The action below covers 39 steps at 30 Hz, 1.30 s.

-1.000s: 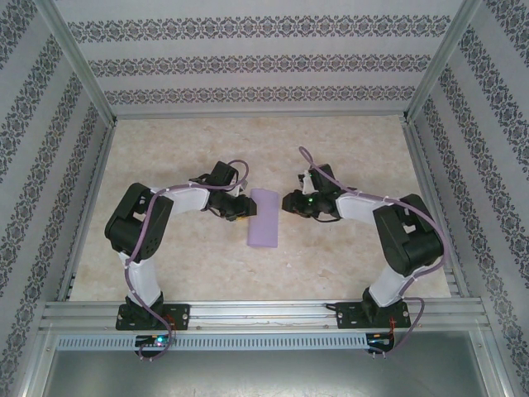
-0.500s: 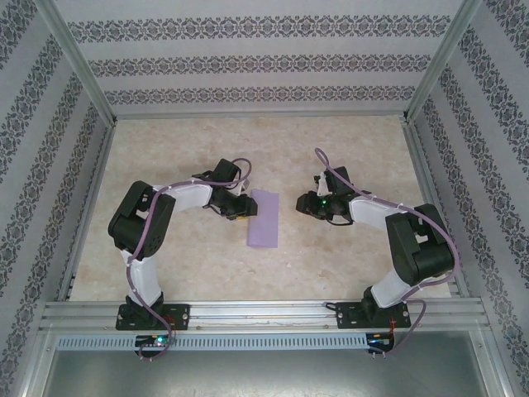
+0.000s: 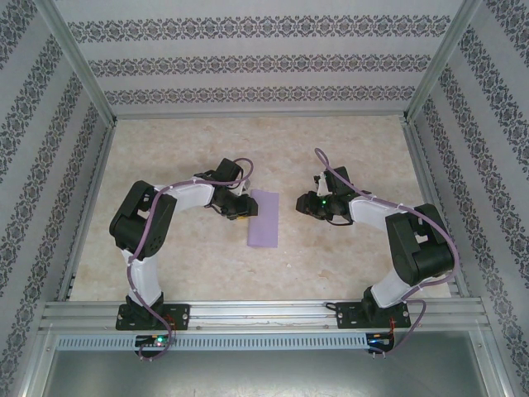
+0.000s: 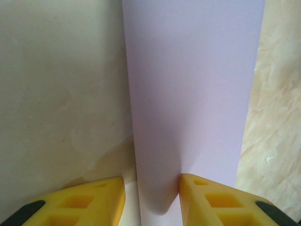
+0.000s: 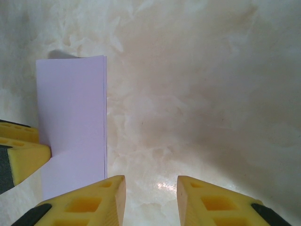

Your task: Fold a paper plane with a square sheet of paper (fold left side to right side)

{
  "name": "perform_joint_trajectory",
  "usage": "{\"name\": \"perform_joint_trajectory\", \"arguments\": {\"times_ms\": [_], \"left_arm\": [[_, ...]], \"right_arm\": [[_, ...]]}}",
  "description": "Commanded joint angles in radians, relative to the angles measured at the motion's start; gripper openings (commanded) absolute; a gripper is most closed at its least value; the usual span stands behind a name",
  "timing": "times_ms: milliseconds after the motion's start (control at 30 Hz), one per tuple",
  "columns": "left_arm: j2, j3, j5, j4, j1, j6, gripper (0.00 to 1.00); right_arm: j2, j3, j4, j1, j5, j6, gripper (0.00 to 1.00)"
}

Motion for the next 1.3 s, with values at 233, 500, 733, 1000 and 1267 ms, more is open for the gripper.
{"name": "perform_joint_trajectory", "arguments": {"times_ms": [233, 500, 733, 1000, 1267], "left_arm": [[0.155, -0.020, -0.084, 0.063, -0.067, 0.007, 0.40], [0.171, -0.015, -0.087, 0.072, -0.068, -0.003, 0.40], [0.182, -0.011, -0.085, 0.064, -0.067, 0.000, 0.40], [0.185, -0.004, -0.096, 0.050, -0.068, 0.010, 0.40], [0.183, 0.004, -0.115, 0.025, -0.068, 0.035, 0.40]], "right_arm": [[0.006, -0.001, -0.002, 0.012, -0.013, -0.011, 0.34], [0.019, 0.003, 0.000, 0.021, -0.016, -0.010, 0.34], [0.026, 0.010, 0.000, 0.026, -0.026, -0.013, 0.34], [0.044, 0.022, 0.000, 0.041, -0.032, -0.013, 0.34], [0.052, 0.026, -0.001, 0.049, -0.032, -0.014, 0.34]]}}
